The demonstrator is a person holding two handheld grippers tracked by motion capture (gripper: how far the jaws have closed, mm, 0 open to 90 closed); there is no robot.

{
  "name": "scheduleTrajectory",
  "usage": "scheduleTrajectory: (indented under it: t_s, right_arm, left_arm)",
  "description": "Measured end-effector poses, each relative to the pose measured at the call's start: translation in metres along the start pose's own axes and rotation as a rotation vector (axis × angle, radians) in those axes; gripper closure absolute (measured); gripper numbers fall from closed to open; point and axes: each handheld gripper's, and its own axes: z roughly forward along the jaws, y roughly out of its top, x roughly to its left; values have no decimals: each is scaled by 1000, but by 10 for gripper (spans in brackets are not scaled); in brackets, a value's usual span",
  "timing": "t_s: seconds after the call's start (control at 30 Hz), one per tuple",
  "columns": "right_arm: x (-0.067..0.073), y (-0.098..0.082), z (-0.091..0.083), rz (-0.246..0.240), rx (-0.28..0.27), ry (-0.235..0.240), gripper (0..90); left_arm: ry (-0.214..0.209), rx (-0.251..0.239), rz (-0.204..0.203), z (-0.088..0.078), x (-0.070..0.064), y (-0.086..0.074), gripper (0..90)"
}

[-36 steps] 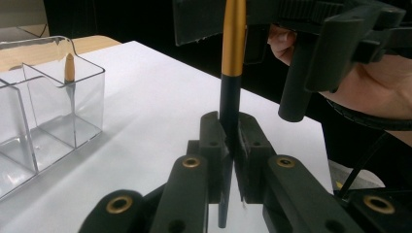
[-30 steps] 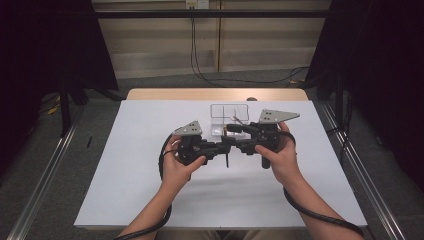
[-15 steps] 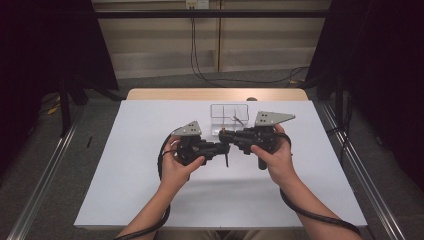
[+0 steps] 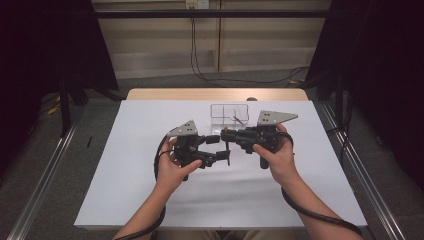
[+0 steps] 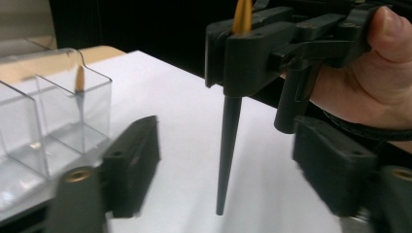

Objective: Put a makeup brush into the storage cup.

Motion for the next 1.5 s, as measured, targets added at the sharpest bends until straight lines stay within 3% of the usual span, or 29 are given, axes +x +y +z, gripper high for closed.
scheduleTrajectory:
  t_s: [0.1, 0.37, 0.73, 1.1, 1.5]
  right_arm:
    - [-1, -1, -1, 2, -2, -6, 840]
    - [-4, -2, -4, -1, -3, -21, 840]
    - [-7, -2, -9, -3, 5, -35, 840]
    - [-10, -4, -11, -3, 7, -39, 840]
    - [-12, -4, -11, 0, 3, -42, 840]
  left_arm:
    - [7, -3, 10, -3, 1, 1, 86]
    - [38, -17, 46, -17, 3, -1, 0]
    - [99, -61, 59, -53, 11, -5, 0]
    - [136, -56, 79, -78, 16, -13, 0]
    - [173, -61, 75, -98, 18, -20, 0]
